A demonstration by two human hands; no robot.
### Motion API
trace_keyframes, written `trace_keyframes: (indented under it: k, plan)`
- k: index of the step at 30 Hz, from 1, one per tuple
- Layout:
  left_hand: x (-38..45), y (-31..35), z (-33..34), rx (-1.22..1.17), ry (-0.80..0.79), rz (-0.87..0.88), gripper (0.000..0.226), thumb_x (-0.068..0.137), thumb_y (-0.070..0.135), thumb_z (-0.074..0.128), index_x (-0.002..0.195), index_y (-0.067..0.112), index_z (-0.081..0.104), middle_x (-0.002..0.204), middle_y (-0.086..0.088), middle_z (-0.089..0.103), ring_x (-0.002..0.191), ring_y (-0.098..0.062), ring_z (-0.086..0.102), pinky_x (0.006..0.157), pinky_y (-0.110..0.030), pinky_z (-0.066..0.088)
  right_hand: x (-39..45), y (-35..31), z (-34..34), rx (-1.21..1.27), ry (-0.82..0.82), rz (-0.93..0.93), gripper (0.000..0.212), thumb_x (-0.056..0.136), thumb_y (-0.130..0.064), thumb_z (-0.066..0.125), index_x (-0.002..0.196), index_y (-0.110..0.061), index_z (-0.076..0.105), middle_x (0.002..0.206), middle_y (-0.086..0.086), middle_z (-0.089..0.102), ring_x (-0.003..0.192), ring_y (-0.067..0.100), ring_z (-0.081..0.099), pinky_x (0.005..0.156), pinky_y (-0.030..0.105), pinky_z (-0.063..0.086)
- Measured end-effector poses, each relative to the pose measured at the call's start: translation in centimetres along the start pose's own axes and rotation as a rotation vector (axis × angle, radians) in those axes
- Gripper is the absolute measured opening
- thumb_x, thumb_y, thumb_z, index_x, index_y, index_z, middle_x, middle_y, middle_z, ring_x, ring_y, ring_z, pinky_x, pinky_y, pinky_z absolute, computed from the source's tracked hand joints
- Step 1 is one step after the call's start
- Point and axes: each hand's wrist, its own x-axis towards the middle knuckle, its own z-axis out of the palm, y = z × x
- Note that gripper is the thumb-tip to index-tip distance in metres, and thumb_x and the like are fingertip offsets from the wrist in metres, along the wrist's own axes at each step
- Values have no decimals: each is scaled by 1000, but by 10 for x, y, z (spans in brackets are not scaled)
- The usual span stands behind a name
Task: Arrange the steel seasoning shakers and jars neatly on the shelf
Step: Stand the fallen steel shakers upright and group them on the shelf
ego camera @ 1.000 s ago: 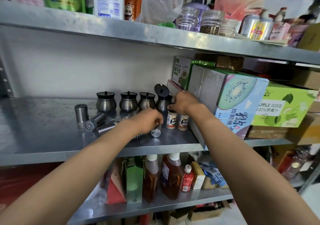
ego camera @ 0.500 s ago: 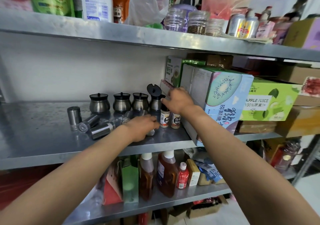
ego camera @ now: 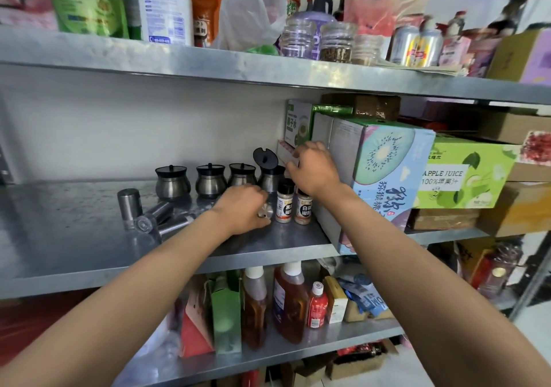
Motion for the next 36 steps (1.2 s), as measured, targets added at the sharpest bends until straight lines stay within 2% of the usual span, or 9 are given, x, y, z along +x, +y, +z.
trace_keyframes:
  k: [5,9,13,19,22,26,29,33,36]
  plan:
    - [8,-6,0,-28,63,-184,43,82,60,54,81,17,56,94,-8,68,90,-29,65,65,-32,43,5,-1,-2,12,61,-12,39,94,-28,50,124,-6,62,129,14,57,124,30,44,106,37,36]
    - [16,-11,3,-72,61,-325,52,83,64,50,60,18,42,82,-9,69,82,-28,65,59,-29,39,6,-2,1,-13,82,-41,38,95,-24,49,125,-5,62,129,14,58,123,30,44,105,38,37]
    - [25,-13,5,-124,45,-432,53,83,65,48,63,17,51,70,-3,60,80,-26,66,58,-28,40,10,-5,1,-4,97,-38,33,96,-22,47,117,-4,65,126,13,58,121,29,45,103,37,37]
    - [37,-11,14,-115,48,-488,54,81,66,51,80,14,64,87,-8,70,85,-29,66,62,-30,43,13,-8,6,-3,83,-57,31,95,-17,49,120,-5,63,129,14,56,126,30,42,105,36,35]
    - [35,-8,21,-124,59,-500,55,80,66,53,85,12,64,92,-10,70,88,-31,66,66,-32,46,12,-5,9,-3,76,-58,30,95,-13,49,120,-5,62,128,13,57,125,29,43,104,37,36]
    - [31,-7,22,-147,63,-500,59,80,71,49,75,13,58,89,-12,70,86,-32,66,65,-32,45,11,-4,13,-5,63,-50,40,94,-11,48,132,-4,57,133,12,56,128,29,42,108,37,36]
    - [29,-7,21,-62,47,-447,63,81,76,39,72,14,51,88,-11,69,83,-30,66,62,-31,42,10,-6,14,1,33,-53,42,91,-4,52,132,-5,57,135,11,56,129,28,43,109,36,36]
    - [22,-13,15,-57,82,-406,63,94,62,24,87,11,59,93,-12,68,88,-32,65,62,-33,40,9,-9,15,-10,4,-61,41,83,2,60,122,-11,64,139,7,55,127,28,44,106,35,38]
    - [15,-25,10,-118,188,-383,50,100,47,25,93,11,59,95,-13,67,89,-33,63,63,-34,42,11,-13,20,20,-39,-44,34,85,-2,59,114,-18,69,143,7,54,127,29,47,103,35,41]
